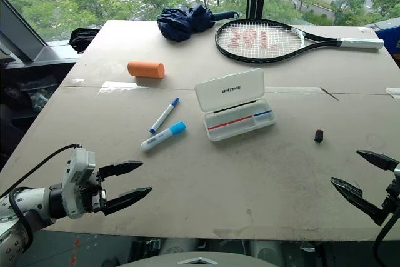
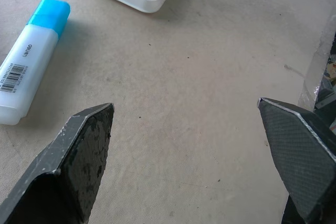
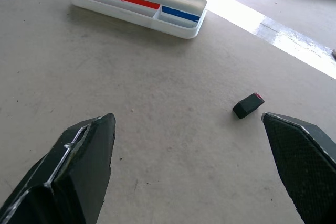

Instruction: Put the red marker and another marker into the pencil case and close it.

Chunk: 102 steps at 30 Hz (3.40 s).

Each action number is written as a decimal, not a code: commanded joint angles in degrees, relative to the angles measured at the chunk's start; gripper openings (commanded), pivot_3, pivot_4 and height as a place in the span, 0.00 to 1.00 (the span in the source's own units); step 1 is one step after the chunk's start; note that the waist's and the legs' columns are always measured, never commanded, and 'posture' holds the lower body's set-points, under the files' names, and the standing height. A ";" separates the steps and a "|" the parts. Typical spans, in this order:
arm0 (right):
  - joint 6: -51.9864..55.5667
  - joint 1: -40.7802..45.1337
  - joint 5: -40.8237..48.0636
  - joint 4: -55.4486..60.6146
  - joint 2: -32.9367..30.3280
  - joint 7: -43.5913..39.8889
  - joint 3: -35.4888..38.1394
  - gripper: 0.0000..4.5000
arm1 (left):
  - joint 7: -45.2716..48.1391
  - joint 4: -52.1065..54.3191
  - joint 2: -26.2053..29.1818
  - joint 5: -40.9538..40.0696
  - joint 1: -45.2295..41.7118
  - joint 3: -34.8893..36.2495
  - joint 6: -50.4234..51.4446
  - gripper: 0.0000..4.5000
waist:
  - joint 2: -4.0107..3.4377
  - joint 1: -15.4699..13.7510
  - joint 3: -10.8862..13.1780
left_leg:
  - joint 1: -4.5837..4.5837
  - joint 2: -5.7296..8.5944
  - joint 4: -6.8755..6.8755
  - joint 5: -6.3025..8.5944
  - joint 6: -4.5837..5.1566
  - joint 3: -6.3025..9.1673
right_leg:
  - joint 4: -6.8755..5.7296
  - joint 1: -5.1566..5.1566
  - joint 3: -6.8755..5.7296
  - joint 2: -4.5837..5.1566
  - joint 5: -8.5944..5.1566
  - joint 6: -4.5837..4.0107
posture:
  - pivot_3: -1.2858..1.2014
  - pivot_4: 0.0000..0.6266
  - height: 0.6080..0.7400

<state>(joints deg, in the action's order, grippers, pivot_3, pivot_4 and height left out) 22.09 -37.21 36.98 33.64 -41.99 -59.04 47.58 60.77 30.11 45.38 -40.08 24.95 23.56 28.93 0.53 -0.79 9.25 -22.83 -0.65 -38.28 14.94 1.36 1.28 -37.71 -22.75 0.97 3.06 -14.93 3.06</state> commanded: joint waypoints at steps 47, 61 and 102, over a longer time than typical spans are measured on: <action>-16.71 -8.47 1.47 8.76 11.59 0.01 -7.35 1.00 | -13.39 -20.34 -18.75 24.15 -57.13 -45.53 15.30 0.61 | -0.11 -0.03 -0.05 | 0.00 0.15 -0.06 0.00 0.01 0.18 | -0.16 0.06 -0.03 -0.12 0.12 0.27 | 0.52 0.24 0.93; -14.88 -9.19 1.62 13.39 11.29 4.56 -9.15 1.00 | -9.53 -28.32 -16.61 32.21 -58.95 -52.19 9.88 0.02 | -0.19 0.00 -0.15 | 0.05 0.18 -0.06 0.00 0.01 0.17 | -0.16 0.08 -0.02 -0.15 0.12 0.27 | 0.52 0.24 0.93; -9.62 -4.93 3.24 14.77 6.00 7.51 -11.69 1.00 | 12.51 -30.06 -12.56 35.36 -59.56 -46.44 -5.09 0.31 | -0.17 0.03 -0.15 | -0.01 0.23 -0.12 0.00 0.03 0.19 | -0.18 0.08 -0.05 -0.16 0.11 0.29 | 0.52 0.24 0.93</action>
<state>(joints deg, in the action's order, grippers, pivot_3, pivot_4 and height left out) 12.47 -42.14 39.08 47.34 -35.65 -51.35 35.25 74.10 -2.86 32.33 -3.46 -34.91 -25.09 22.51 0.36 -0.76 9.10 -22.84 -0.42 -38.40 14.94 1.39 1.47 -37.89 -22.67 0.91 2.91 -14.81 3.36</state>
